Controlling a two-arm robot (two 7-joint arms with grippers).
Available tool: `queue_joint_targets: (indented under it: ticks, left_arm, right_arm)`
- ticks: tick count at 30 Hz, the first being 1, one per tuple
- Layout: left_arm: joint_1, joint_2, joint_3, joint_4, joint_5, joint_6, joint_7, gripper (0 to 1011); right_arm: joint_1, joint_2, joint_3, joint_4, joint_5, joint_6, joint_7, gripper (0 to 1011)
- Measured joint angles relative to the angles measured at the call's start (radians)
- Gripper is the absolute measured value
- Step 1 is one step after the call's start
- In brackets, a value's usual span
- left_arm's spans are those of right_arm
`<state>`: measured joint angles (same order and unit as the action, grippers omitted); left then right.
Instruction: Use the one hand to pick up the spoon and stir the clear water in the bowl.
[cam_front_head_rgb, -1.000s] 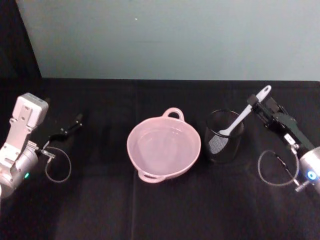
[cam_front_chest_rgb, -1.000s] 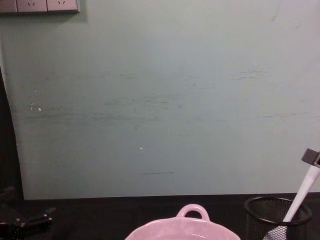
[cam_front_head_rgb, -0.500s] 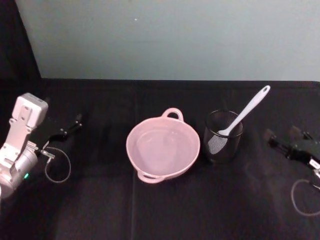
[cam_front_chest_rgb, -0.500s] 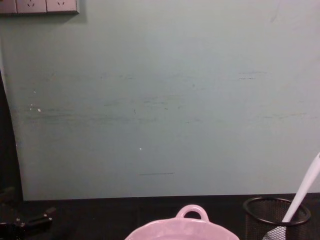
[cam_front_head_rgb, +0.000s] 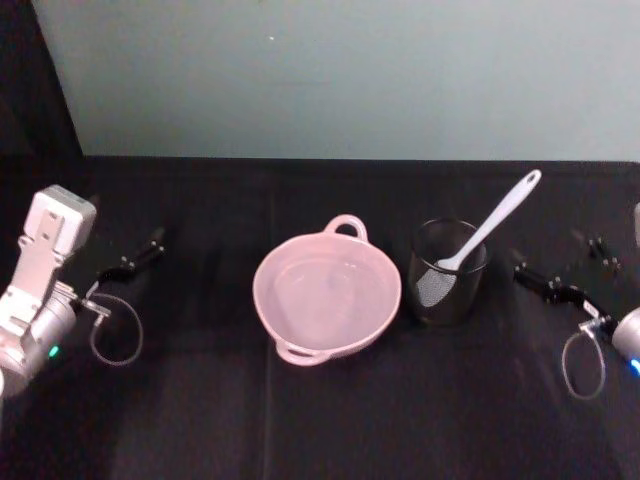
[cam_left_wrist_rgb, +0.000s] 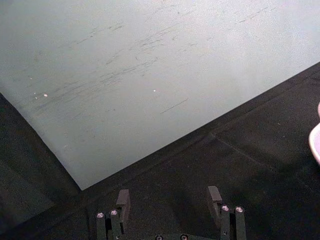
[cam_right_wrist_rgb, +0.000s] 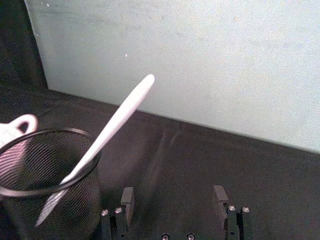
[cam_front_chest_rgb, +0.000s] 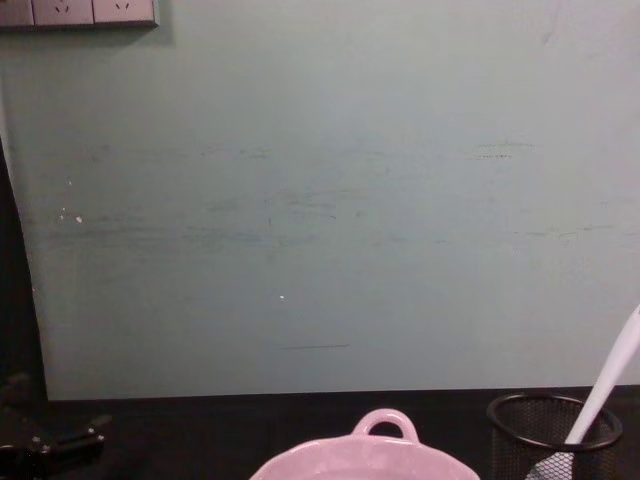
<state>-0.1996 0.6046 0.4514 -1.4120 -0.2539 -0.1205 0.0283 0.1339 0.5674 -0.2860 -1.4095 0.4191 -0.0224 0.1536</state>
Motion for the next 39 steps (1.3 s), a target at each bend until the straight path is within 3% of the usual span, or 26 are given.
queue_joint_targets:
  ticks: [4,10,39]
  left_arm:
    - [0.0,0.0,0.0,0.0,0.0,0.0,0.0,1011]
    - [0.0,0.0,0.0,0.0,0.0,0.0,0.0,1011]
    - [0.0,0.0,0.0,0.0,0.0,0.0,0.0,1011]
  right_arm:
    - [0.059,-0.043,-0.022,0.086,-0.06,-0.072,-0.009,1003]
    - [0.11,-0.081,-0.036,0.156,-0.118,-0.109,-0.028,1002]
    - [0.097,-0.071,-0.032,0.139,-0.102,-0.1,-0.025,1003]
